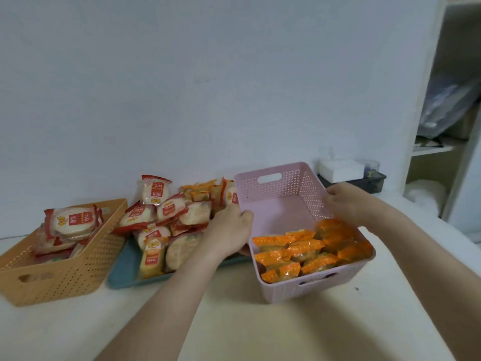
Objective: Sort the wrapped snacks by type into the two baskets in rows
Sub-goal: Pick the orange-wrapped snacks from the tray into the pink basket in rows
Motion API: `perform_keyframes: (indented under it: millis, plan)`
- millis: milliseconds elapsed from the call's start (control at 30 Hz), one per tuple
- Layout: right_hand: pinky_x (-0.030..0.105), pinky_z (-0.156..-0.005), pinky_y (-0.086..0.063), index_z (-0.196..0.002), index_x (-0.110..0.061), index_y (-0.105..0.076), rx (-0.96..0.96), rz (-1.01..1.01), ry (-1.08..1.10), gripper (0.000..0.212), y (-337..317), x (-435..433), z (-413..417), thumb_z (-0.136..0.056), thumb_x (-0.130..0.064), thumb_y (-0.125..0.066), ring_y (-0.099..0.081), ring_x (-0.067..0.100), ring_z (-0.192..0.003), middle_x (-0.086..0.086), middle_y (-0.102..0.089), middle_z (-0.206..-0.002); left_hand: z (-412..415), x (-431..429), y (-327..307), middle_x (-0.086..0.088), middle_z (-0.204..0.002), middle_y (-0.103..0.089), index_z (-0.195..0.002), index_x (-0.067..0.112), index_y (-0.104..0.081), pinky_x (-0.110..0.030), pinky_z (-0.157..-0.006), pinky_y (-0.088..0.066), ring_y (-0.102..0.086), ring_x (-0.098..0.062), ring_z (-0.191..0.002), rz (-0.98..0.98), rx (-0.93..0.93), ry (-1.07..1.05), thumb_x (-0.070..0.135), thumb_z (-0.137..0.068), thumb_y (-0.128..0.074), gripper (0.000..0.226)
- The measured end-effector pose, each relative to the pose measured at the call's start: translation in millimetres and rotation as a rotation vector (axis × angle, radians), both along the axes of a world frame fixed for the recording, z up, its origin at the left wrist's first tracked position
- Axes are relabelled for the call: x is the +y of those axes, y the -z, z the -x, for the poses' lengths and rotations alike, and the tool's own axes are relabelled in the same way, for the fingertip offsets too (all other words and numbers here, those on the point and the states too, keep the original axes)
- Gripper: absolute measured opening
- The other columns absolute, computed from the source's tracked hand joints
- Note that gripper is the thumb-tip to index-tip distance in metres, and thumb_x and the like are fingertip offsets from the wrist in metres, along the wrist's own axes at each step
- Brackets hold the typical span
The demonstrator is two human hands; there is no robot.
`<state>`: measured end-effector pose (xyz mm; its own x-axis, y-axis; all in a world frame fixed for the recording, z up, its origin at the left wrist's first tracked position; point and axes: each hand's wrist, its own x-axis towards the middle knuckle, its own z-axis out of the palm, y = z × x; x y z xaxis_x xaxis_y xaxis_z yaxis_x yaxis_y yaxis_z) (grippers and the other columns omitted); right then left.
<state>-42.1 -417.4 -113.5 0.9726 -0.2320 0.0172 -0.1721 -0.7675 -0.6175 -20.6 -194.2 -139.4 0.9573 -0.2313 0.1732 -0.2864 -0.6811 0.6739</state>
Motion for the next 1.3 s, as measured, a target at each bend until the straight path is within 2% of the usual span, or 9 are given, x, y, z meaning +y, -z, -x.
perform_keyframes:
  millis: [133, 300, 500, 600, 700, 800, 967, 1133, 1300]
  plan:
    - [0.033, -0.063, -0.043, -0.097, 0.0, -0.062, 0.058, -0.03, 0.045, 0.036, 3, -20, 10, -0.1, -0.028, -0.04, -0.055, 0.024, -0.069, 0.014, -0.058, -0.082, -3, -32, 8, -0.023, -0.093, -0.068, -0.096, -0.003, -0.058, -0.049, -0.079, -0.053, -0.063, -0.039, -0.086, 0.007, 0.102, 0.014, 0.027, -0.094, -0.035, 0.038]
    - [0.032, -0.064, -0.038, -0.074, -0.012, -0.052, 0.039, 0.025, -0.007, 0.036, 7, -21, 12, -0.099, -0.036, -0.042, -0.051, 0.017, -0.067, 0.004, -0.054, -0.073, 1, -43, 10, -0.018, -0.087, -0.056, -0.068, 0.018, -0.036, -0.047, -0.075, -0.048, -0.054, -0.03, -0.08, 0.009, 0.126, -0.017, 0.023, -0.096, -0.036, 0.029]
    - [0.035, -0.075, -0.041, -0.068, -0.02, -0.045, 0.09, 0.116, -0.03, 0.038, 7, -11, 9, -0.1, -0.04, -0.041, -0.05, 0.017, -0.07, -0.001, -0.05, -0.072, -1, -34, 17, -0.027, -0.098, -0.066, -0.087, 0.013, -0.055, -0.059, -0.078, -0.054, -0.065, -0.034, -0.084, -0.024, 0.207, 0.069, 0.033, -0.084, -0.031, 0.032]
    - [0.039, -0.084, -0.047, -0.084, -0.012, -0.052, 0.061, 0.294, 0.051, 0.038, -2, -1, 12, -0.097, -0.046, -0.04, -0.056, 0.028, -0.089, 0.009, -0.063, -0.096, 2, -29, 13, -0.021, -0.098, -0.068, -0.103, 0.002, -0.063, -0.053, -0.076, -0.058, -0.068, -0.037, -0.084, -0.005, 0.201, 0.016, 0.042, -0.089, -0.034, 0.052]
    - [0.041, -0.083, -0.045, -0.115, -0.011, -0.048, -0.128, 0.448, 0.003, 0.036, -19, 37, 16, -0.099, -0.04, -0.034, -0.053, 0.034, -0.108, 0.013, -0.06, -0.115, -4, -5, 16, -0.002, -0.081, -0.068, -0.1, 0.018, -0.064, -0.038, -0.069, -0.055, -0.069, -0.023, -0.071, -0.092, 0.053, -0.051, 0.043, -0.095, -0.033, 0.04]
    - [0.039, -0.079, -0.04, -0.119, -0.014, -0.049, -0.258, 0.432, -0.191, 0.029, -24, 105, 17, -0.098, -0.028, -0.036, -0.051, 0.034, -0.113, 0.013, -0.058, -0.12, -10, 36, 25, 0.006, -0.097, -0.07, -0.111, 0.029, -0.065, -0.031, -0.067, -0.045, -0.066, -0.016, -0.083, -0.211, -0.049, -0.153, 0.035, -0.095, -0.042, 0.029]
    - [0.05, -0.101, -0.034, -0.137, -0.016, -0.038, 0.012, 0.356, -0.354, 0.05, 25, 195, -18, -0.092, -0.036, -0.046, -0.032, 0.035, -0.134, 0.013, -0.042, -0.143, -23, 98, 54, -0.001, -0.102, -0.069, -0.092, 0.021, -0.068, -0.033, -0.073, -0.045, -0.06, -0.024, -0.095, -0.404, -0.153, -0.11, 0.024, -0.089, -0.049, 0.019]
    - [0.058, -0.11, -0.018, -0.151, -0.026, -0.012, 0.153, 0.338, -0.263, 0.068, 66, 204, -47, -0.09, -0.02, -0.042, 0.007, 0.037, -0.146, 0.009, -0.004, -0.161, -34, 129, 71, 0.006, -0.114, -0.046, -0.112, 0.032, -0.062, -0.031, -0.089, -0.042, -0.045, -0.019, -0.109, -0.52, -0.139, -0.139, 0.035, -0.085, -0.061, 0.026]
    - [0.06, -0.11, -0.027, -0.147, -0.029, -0.018, 0.211, 0.344, -0.209, 0.073, 88, 193, -79, -0.084, -0.035, -0.056, -0.014, 0.048, -0.141, 0.016, -0.019, -0.156, -42, 126, 68, 0.003, -0.116, -0.051, -0.114, 0.027, -0.061, -0.033, -0.09, -0.045, -0.045, -0.019, -0.114, -0.508, -0.207, -0.198, 0.042, -0.092, -0.052, 0.028]
